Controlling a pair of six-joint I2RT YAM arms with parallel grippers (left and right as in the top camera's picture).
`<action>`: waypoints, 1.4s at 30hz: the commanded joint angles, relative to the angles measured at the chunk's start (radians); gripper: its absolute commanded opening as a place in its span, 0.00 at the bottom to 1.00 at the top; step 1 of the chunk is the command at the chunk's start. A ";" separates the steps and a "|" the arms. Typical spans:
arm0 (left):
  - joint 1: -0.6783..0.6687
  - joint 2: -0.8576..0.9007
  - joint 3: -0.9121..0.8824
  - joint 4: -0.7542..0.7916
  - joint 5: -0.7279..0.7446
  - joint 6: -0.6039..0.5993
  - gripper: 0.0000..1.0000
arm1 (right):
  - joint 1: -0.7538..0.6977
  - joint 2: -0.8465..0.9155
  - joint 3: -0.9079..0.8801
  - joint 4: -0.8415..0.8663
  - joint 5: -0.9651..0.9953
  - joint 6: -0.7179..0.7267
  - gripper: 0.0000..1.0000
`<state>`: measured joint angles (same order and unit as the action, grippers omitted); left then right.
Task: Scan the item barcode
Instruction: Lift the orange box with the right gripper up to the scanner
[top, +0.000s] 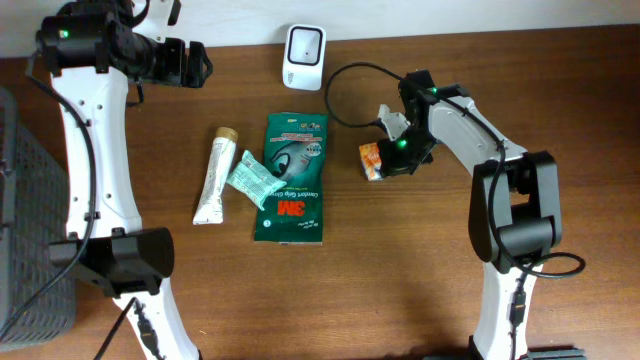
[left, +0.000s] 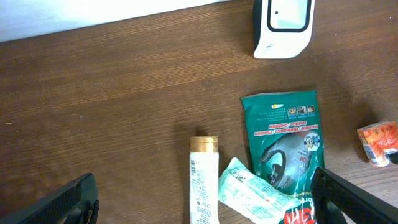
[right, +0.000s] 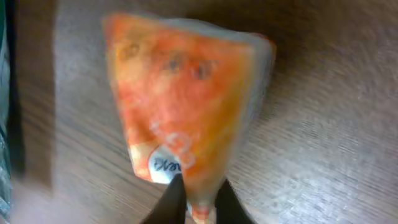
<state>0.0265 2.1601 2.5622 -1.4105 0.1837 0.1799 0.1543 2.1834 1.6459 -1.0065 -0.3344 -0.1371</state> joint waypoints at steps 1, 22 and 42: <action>-0.002 -0.018 0.012 0.002 0.011 0.010 0.99 | 0.002 0.013 0.041 -0.019 -0.003 -0.018 0.40; -0.002 -0.018 0.012 0.002 0.011 0.009 0.99 | 0.002 0.017 -0.083 0.116 -0.021 0.513 0.34; -0.002 -0.018 0.012 0.002 0.011 0.009 0.99 | -0.199 -0.304 -0.114 0.166 -1.022 0.238 0.04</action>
<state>0.0265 2.1601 2.5622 -1.4101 0.1837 0.1799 0.0002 1.9144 1.5330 -0.8402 -1.0554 0.1459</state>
